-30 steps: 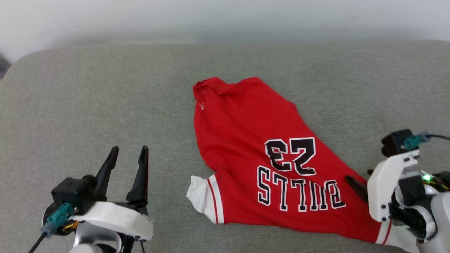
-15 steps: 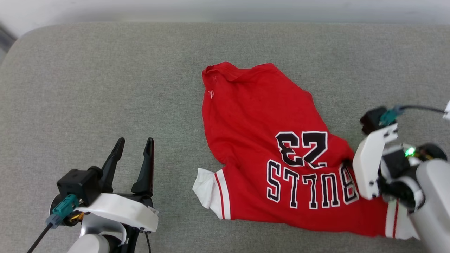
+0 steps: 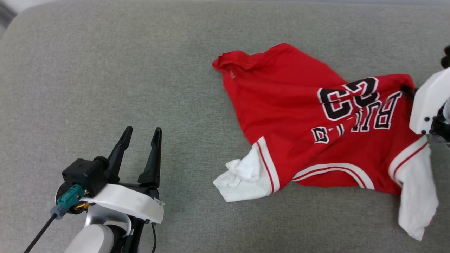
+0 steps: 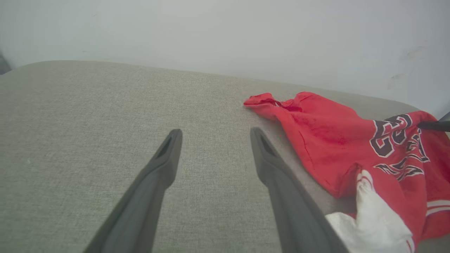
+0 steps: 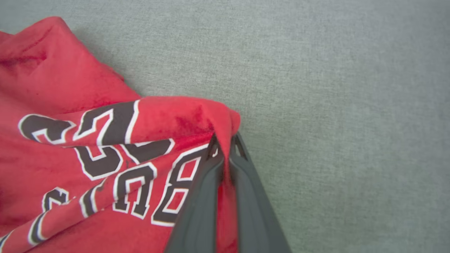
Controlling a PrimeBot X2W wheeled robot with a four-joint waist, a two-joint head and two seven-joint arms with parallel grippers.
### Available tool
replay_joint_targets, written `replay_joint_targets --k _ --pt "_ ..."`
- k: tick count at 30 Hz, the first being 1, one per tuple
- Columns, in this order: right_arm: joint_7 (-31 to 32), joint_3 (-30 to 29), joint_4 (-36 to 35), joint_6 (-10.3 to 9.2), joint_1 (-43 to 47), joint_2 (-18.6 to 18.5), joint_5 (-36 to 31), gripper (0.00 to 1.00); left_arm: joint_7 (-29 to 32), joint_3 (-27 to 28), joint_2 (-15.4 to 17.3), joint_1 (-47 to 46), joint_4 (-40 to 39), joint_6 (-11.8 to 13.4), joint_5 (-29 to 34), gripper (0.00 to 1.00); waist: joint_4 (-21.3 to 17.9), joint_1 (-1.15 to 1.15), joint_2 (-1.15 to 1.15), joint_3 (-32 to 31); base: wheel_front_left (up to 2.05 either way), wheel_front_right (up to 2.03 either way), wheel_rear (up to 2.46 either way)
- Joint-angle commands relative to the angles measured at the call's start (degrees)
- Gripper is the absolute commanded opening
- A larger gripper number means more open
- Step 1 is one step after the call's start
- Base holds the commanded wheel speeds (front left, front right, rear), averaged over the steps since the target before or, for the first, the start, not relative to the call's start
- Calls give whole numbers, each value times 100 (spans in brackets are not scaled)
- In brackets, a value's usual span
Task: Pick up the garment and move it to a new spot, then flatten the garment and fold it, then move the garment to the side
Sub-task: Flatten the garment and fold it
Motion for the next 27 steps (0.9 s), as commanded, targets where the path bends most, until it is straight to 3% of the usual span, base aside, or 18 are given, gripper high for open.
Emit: replay_joint_targets --k 1,4,5,6,7,13,21,27 --pt "-75 -36 86 -1 -42 25 -65 0 -31 -6 -8 -56 28 -21 6 100 66 -1 0 75 0 0 0" --pt "-257 -129 304 -2 89 100 -111 0 -65 2 -20 -64 72 -29 -22 100 83 -1 0 138 0 0 0" --pt "-344 -131 340 -2 135 120 -145 16 -81 5 -22 -62 87 -30 -24 100 78 -1 0 148 0 0 0" --pt "-435 -153 377 -2 172 159 -146 53 -84 8 -23 -63 101 -30 -30 100 73 -1 0 151 0 0 0" --pt "-567 -142 373 -2 199 179 -185 100 -88 7 -26 -65 115 -31 -34 100 69 -1 0 146 0 0 0" --pt "-1652 -191 157 -2 520 284 -436 100 -157 34 0 -11 199 -1 -22 100 -43 -1 0 -88 0 0 0" --pt "-3477 -367 -673 -2 1327 636 -997 100 -190 95 81 307 210 176 -6 100 -340 -1 0 -640 0 0 0" --pt "-3870 -500 -1281 -2 2105 985 -1273 100 -118 132 169 595 163 313 -31 100 -551 -1 0 -1062 0 0 0"
